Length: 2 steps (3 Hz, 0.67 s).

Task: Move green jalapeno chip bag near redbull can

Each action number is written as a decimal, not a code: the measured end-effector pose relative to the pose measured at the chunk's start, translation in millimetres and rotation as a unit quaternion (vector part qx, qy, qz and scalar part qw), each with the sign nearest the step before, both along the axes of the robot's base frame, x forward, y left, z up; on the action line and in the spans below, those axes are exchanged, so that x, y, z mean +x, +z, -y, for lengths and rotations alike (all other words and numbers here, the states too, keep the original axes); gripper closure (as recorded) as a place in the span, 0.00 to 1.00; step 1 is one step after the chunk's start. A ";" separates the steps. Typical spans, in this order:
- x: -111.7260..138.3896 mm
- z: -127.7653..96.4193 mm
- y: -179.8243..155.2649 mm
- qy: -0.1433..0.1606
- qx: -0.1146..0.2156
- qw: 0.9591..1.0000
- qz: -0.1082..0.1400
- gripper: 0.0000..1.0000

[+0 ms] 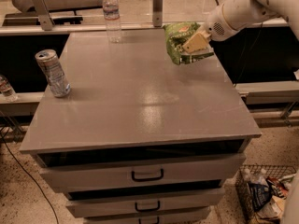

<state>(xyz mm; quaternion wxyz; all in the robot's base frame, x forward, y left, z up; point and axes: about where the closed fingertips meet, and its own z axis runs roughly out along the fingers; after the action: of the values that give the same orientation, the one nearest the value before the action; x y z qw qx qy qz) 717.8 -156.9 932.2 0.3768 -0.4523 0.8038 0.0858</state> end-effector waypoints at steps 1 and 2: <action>1.4 -39.8 -18.0 0.049 -0.008 0.999 -0.015 1.00; -4.7 -121.4 -37.8 0.144 -0.025 0.989 -0.021 1.00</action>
Offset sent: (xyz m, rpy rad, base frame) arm -0.0156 0.2183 -0.0575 -0.0927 0.0447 0.5322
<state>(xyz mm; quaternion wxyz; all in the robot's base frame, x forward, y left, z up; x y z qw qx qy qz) 713.2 -35.5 894.3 0.3322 -0.5710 0.7397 0.1283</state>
